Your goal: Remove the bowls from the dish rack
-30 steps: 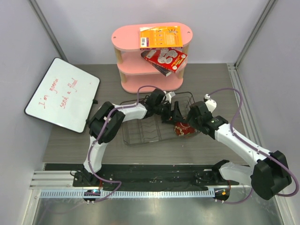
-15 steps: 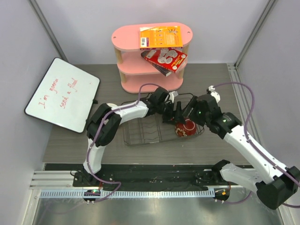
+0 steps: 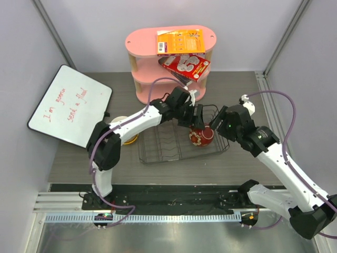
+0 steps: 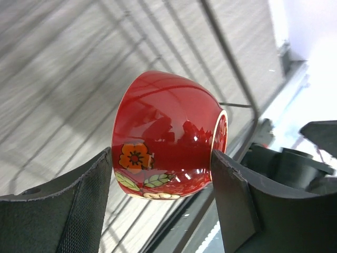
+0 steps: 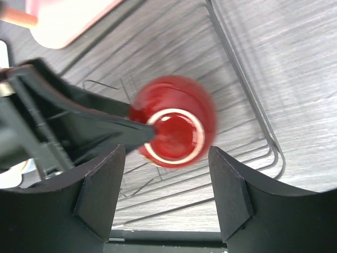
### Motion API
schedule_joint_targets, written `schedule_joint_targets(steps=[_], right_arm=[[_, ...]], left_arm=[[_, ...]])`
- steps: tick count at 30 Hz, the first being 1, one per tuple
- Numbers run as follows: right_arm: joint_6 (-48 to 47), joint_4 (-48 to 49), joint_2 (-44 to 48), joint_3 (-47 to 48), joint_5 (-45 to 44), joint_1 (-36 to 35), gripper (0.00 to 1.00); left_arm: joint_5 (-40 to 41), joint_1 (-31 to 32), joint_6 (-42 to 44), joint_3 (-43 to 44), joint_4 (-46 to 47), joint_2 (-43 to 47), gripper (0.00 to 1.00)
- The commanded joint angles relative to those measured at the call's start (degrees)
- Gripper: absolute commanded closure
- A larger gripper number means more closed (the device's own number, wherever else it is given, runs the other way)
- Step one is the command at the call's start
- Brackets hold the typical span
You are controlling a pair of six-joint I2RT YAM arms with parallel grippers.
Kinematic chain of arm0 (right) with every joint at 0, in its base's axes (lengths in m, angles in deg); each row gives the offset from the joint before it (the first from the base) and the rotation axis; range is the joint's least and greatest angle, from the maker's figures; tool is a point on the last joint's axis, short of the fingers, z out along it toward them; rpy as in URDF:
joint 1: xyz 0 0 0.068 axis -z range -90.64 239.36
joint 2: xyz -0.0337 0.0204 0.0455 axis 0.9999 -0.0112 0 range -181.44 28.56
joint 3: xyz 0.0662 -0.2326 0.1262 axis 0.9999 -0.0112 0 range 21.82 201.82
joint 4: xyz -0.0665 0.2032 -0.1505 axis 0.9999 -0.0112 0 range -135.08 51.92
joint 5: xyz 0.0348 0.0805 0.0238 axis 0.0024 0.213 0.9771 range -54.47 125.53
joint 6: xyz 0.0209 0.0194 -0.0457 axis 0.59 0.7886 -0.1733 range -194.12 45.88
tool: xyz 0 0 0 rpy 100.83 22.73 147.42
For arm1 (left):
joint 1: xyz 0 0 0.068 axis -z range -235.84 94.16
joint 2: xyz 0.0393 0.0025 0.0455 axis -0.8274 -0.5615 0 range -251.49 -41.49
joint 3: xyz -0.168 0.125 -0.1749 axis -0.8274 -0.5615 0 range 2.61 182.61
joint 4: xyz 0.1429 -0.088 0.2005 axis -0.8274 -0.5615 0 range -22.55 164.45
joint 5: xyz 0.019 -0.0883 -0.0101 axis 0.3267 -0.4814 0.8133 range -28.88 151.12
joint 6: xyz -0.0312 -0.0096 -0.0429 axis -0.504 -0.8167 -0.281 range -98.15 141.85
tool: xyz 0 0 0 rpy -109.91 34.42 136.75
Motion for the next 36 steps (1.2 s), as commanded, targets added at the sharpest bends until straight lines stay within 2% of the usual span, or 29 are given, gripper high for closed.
schedule_joint_targets(steps=[1,9,20,24,31,36], right_arm=[[0.0,-0.3,0.1,-1.1,-1.2,-0.1,0.30],[-0.2,-0.2,-0.7,-2.8,-1.2,0.0,0.30],[-1.5,0.0,-2.0,-3.4,-0.7,-0.1,0.30],[-2.1,0.5,-2.9,-3.7,0.2,-0.1,0.30],[-2.1,1.7,-3.9,-4.3,1.4,-0.1,0.30],[-1.7,3.1,-4.3,-5.6,2.6,0.0,0.30]], left_arm=[[5.9,0.1,5.3,2.4,-6.2,5.7,1.00],[20.3,0.0,10.9,1.1,-12.7,12.4,1.00],[34.5,-0.1,16.9,-1.6,-15.9,22.6,1.00],[40.9,-0.1,18.4,-5.7,-15.0,26.9,1.00],[47.7,-0.4,20.3,-10.1,-17.1,32.4,1.00],[48.8,-0.6,21.0,-11.6,-18.3,33.2,1.00]])
